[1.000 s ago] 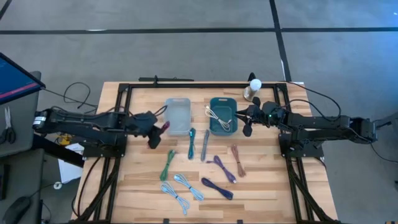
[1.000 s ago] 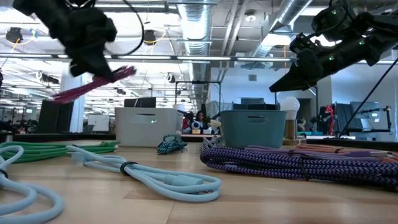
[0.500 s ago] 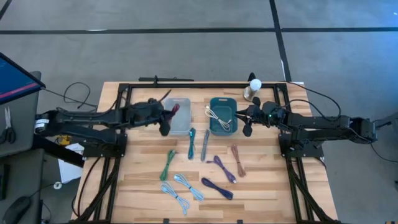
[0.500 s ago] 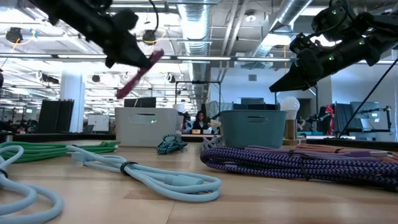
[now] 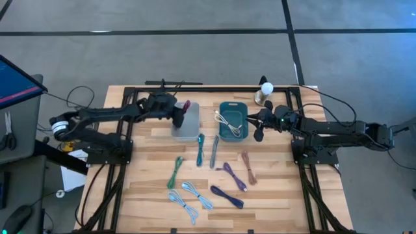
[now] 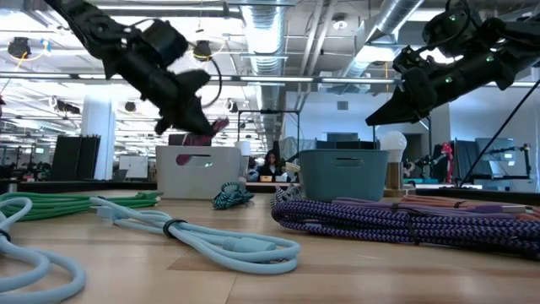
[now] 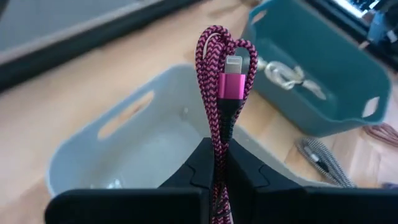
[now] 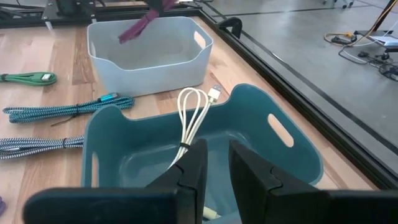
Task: Pick & Place USB Port
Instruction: Put the pink patterned charger cable into the white bin
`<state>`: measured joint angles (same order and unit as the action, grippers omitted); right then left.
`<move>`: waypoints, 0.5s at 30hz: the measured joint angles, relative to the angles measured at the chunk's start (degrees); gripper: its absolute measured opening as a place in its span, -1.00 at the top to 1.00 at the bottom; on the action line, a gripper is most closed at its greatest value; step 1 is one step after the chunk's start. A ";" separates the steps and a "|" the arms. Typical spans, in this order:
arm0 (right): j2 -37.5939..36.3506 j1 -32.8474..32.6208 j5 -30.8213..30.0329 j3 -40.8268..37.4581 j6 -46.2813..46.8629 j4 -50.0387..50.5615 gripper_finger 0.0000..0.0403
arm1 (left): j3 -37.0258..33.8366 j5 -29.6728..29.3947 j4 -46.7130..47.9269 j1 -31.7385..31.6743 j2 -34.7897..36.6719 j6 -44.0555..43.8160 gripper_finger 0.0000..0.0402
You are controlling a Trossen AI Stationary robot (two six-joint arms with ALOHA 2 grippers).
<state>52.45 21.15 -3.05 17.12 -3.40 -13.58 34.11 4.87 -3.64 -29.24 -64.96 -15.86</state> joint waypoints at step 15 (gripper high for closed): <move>0.02 0.00 0.00 0.00 -0.02 0.02 0.71 | 0.00 2.63 -3.00 -0.70 -6.02 -0.92 0.71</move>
<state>52.47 21.15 -3.05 17.12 -3.42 -13.56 34.11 7.50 -6.64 -29.93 -70.97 -16.79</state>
